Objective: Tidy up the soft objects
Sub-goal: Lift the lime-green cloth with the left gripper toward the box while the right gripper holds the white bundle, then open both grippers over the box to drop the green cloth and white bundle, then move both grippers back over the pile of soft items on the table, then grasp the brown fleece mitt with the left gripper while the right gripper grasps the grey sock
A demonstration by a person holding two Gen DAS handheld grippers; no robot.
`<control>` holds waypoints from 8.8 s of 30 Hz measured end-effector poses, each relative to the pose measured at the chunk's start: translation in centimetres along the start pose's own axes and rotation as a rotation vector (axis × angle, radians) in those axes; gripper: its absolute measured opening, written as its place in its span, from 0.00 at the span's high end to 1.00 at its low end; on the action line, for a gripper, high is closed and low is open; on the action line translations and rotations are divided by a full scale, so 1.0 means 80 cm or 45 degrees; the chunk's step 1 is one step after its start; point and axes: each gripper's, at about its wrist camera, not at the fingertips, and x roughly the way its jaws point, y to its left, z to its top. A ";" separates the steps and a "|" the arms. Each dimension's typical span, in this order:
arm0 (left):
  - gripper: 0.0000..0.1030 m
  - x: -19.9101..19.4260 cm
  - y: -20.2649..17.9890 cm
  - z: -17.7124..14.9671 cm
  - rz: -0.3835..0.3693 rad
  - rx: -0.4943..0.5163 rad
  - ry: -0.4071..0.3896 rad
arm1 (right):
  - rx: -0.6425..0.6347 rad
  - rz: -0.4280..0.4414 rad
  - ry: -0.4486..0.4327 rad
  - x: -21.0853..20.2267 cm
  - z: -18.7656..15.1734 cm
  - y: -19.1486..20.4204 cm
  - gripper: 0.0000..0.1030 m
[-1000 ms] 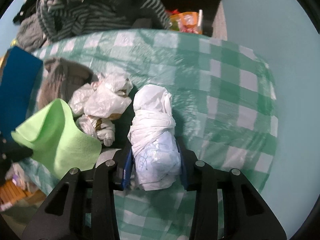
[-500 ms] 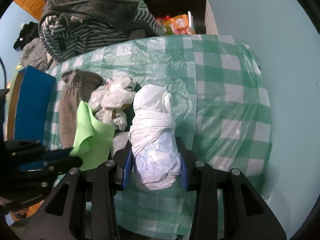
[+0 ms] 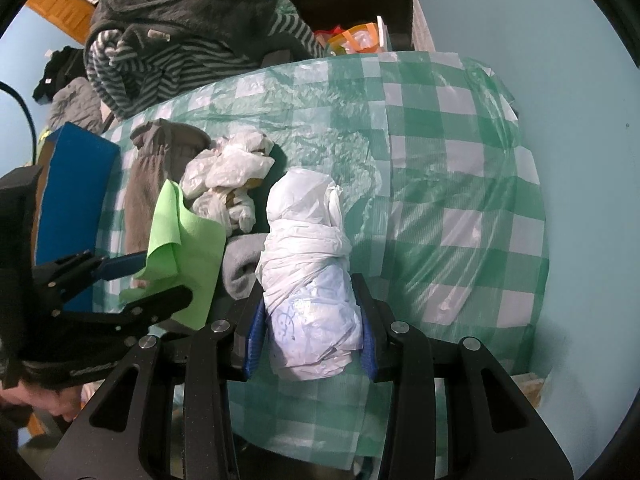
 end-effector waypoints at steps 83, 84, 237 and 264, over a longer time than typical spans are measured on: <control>0.93 -0.252 0.173 -0.074 0.056 -0.132 -0.480 | -0.367 0.078 -0.182 -0.097 0.040 0.263 0.64; 0.93 -0.254 0.176 -0.076 0.059 -0.138 -0.483 | -0.374 0.081 -0.182 -0.095 0.041 0.268 0.64; 0.41 -0.155 0.111 -0.034 0.100 -0.096 -0.161 | -0.091 -0.098 -0.015 -0.045 0.025 0.108 0.38; 0.38 -0.074 0.080 -0.018 0.087 -0.173 -0.037 | -0.130 -0.039 0.108 0.050 0.018 0.063 0.38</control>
